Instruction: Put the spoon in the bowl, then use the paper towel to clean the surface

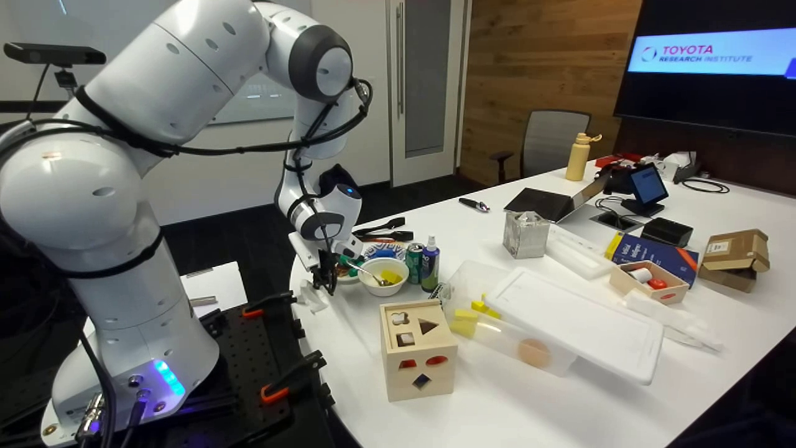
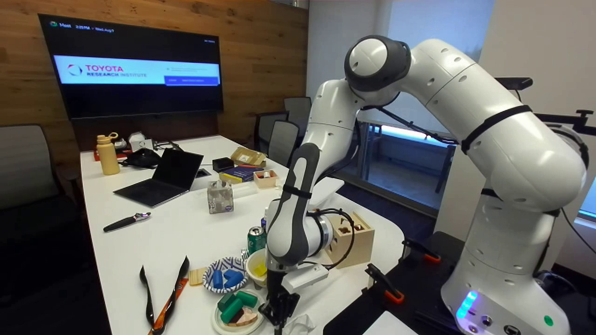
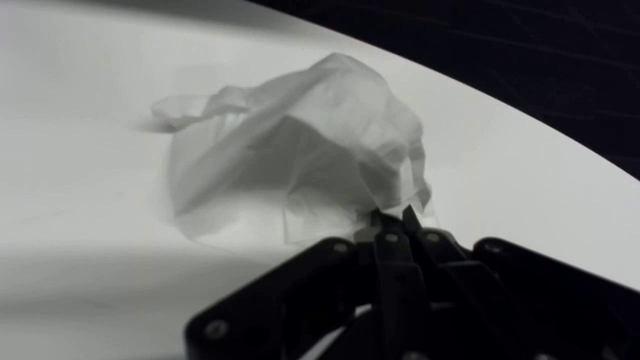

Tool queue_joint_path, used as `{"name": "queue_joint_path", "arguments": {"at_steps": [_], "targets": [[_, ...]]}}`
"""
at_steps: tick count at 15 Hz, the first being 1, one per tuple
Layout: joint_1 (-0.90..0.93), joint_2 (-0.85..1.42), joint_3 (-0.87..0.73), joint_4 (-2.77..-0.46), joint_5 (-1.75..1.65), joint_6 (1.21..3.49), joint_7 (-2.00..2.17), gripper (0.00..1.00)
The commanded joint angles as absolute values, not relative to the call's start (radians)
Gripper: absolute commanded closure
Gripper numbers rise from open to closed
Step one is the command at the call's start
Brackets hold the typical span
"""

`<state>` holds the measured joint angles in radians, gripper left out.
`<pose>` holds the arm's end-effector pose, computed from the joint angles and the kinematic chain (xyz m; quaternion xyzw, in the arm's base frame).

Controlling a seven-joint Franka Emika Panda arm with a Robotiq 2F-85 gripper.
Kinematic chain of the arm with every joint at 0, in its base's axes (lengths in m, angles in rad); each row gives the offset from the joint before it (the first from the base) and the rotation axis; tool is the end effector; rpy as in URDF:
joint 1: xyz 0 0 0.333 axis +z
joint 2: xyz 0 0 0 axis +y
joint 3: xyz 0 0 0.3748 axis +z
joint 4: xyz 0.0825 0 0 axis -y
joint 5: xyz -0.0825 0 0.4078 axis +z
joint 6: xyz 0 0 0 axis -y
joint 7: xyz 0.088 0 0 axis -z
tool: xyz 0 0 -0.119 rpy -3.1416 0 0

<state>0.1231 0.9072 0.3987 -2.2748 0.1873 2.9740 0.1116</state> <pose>0.4168 0.2708 -0.0139 -0.9808 -0.0511 0.1331 0.1330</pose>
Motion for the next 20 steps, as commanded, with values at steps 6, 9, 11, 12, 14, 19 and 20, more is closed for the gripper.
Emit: {"name": "queue_joint_path", "arguments": {"at_steps": [6, 9, 11, 12, 14, 19, 20], "targets": [[0.196, 0.963, 0.357, -2.154, 0.128, 2.961, 0.077, 1.0], [0.196, 0.95, 0.364, -2.161, 0.12, 2.959, 0.073, 0.66], [0.232, 0.909, 0.336, -2.177, 0.12, 2.935, 0.102, 0.51], [0.25, 0.893, 0.323, -2.183, 0.122, 2.936, 0.114, 0.45], [0.284, 0.853, 0.3, -2.206, 0.119, 2.948, 0.122, 0.27], [0.252, 0.788, 0.362, -2.239, 0.127, 2.965, 0.089, 0.0], [0.268, 0.761, 0.355, -2.248, 0.131, 2.953, 0.107, 0.0]]}}
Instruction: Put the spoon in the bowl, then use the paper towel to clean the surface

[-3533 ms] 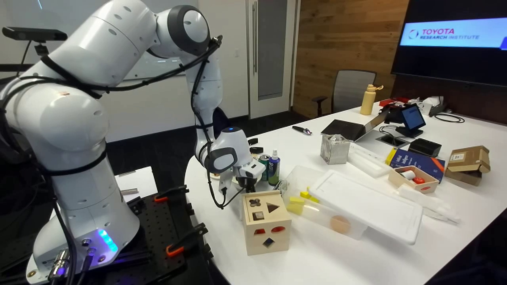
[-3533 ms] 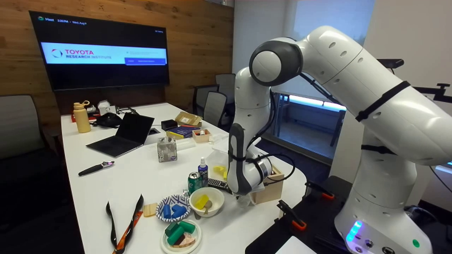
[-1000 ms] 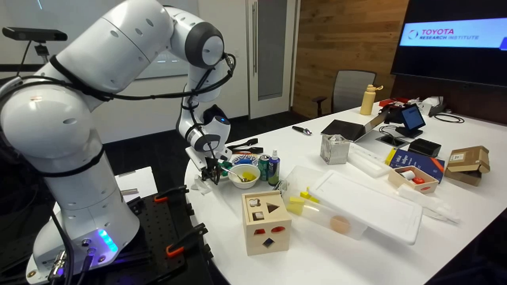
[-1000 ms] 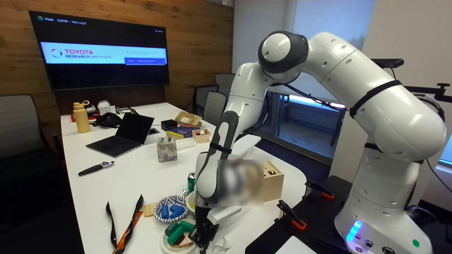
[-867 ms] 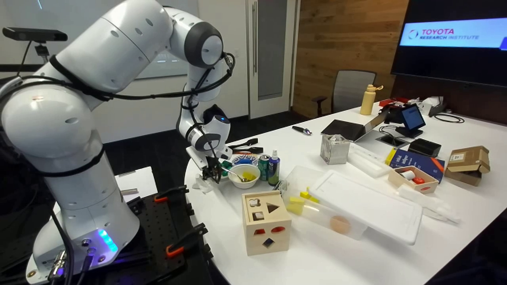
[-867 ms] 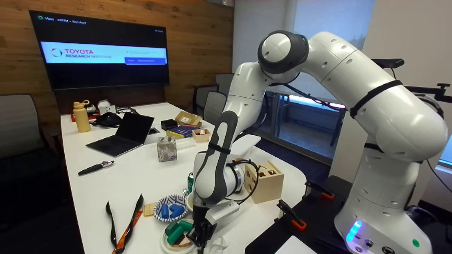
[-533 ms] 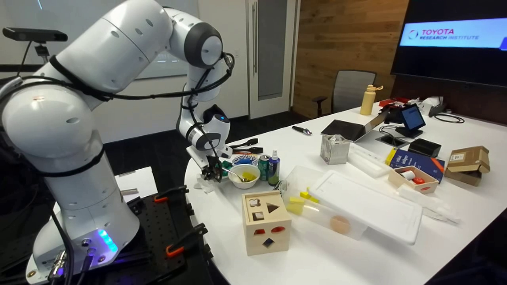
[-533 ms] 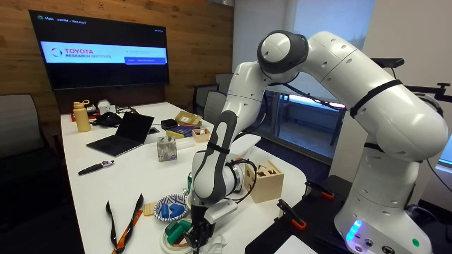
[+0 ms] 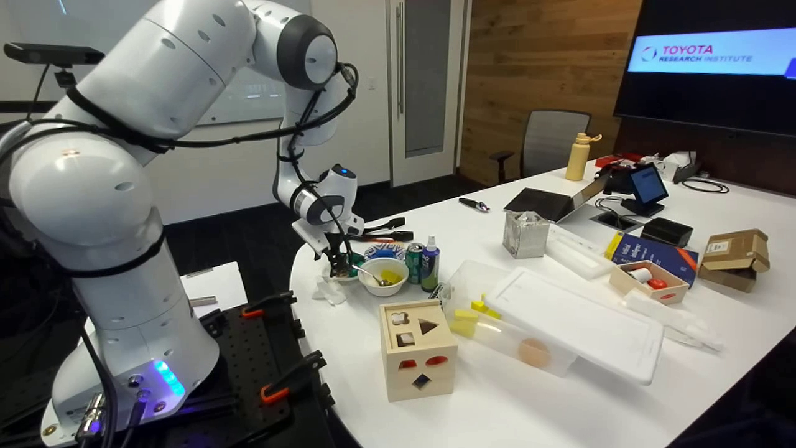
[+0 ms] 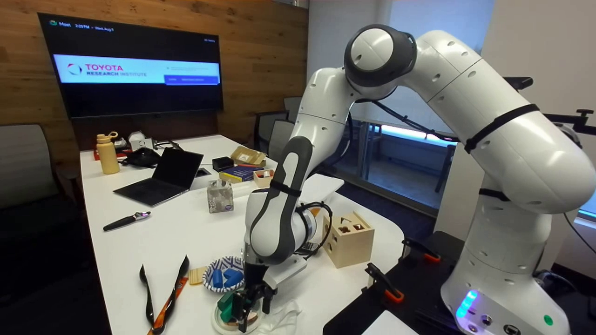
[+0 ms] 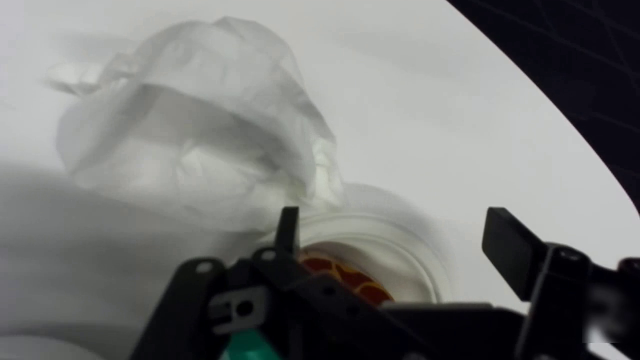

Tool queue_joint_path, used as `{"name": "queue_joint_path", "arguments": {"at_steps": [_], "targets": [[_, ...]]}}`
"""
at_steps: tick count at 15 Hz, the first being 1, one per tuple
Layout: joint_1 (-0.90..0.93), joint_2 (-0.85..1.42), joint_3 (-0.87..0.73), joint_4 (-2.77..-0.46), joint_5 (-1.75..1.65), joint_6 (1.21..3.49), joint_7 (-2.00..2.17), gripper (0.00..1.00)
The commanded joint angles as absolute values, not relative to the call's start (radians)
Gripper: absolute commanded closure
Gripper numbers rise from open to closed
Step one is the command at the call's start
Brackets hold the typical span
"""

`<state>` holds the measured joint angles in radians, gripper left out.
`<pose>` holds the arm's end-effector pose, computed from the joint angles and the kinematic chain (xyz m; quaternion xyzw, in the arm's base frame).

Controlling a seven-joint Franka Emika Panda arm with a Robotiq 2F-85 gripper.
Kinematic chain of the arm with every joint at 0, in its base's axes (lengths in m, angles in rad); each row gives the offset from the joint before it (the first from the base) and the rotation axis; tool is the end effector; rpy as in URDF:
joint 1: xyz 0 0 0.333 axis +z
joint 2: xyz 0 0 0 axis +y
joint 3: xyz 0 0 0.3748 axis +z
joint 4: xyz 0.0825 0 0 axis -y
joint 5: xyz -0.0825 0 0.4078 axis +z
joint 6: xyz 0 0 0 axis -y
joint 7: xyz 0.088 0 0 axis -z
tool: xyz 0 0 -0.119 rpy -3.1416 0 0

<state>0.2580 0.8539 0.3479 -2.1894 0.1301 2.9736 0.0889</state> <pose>0.4479 0.3243 0.0197 -0.9803 -0.1378 0.0662 0.1251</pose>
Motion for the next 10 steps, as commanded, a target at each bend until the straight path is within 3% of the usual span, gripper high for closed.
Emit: {"name": "queue_joint_path", "arguments": {"at_steps": [1, 5, 10], "targets": [[0.289, 0.736, 0.342, -2.257, 0.131, 2.947, 0.122, 0.0], [0.439, 0.577, 0.204, -2.336, 0.13, 2.923, 0.263, 0.0], [0.768, 0.367, -0.194, -2.47, -0.043, 2.912, 0.538, 0.0]]}}
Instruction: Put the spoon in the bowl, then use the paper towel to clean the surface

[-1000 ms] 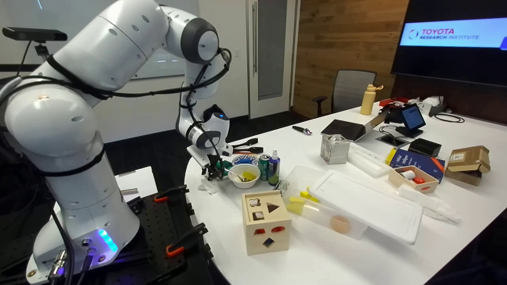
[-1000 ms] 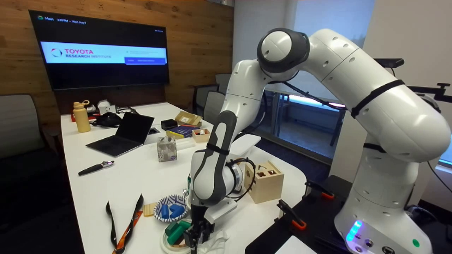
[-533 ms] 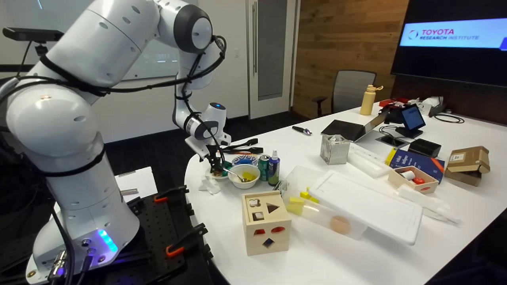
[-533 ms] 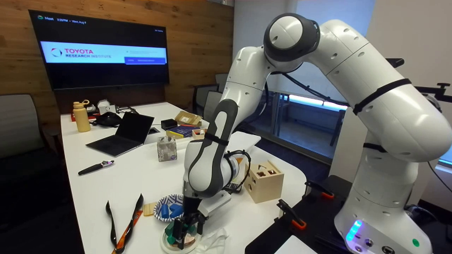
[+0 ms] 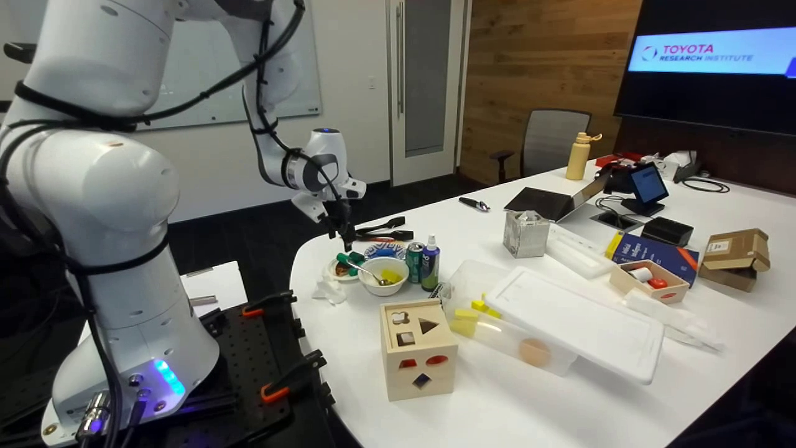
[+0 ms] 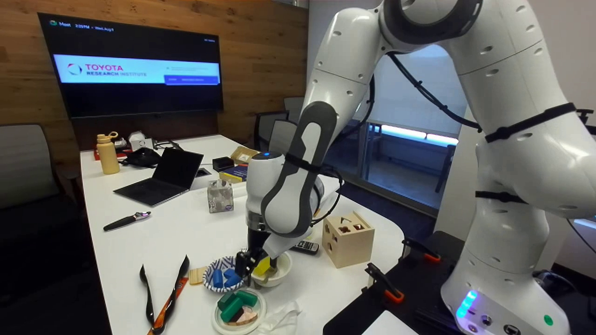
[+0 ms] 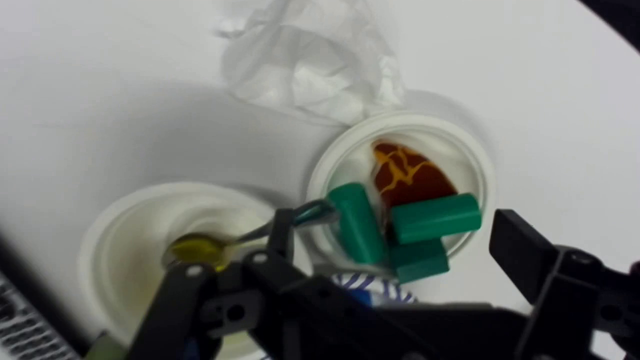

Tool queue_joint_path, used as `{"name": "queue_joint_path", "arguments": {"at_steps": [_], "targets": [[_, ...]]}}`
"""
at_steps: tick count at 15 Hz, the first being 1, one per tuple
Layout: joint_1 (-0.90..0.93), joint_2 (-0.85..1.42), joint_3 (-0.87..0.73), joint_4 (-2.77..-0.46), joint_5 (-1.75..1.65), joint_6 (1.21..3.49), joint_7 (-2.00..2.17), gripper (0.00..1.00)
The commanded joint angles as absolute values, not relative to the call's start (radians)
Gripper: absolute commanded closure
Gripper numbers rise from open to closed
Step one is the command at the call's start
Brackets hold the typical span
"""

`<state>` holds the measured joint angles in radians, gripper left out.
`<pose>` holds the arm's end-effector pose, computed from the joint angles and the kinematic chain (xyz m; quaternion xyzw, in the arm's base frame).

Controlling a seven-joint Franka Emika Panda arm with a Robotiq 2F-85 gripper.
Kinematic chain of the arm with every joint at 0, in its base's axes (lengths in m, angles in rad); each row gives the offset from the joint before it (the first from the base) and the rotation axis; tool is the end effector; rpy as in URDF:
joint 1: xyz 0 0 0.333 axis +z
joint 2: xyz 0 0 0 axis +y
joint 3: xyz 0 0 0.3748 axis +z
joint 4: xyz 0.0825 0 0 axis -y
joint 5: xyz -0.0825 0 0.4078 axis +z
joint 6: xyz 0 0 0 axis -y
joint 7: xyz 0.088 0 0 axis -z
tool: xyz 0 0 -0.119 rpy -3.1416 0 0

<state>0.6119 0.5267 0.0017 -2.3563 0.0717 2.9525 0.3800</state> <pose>0.4438 0.3070 0.1297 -0.9960 -0.0815 -0.0265 0.0239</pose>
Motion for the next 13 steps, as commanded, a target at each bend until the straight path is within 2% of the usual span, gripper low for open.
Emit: {"name": "queue_joint_path", "arguments": {"at_steps": [1, 6, 13], "targets": [[0.822, 0.321, -0.278, -2.503, -0.074, 2.906, 0.569, 0.0], [0.97, 0.153, -0.588, -2.599, -0.322, 2.836, 0.761, 0.0], [0.936, 0.065, -0.673, -2.659, -0.363, 2.837, 0.728, 0.0]]}}
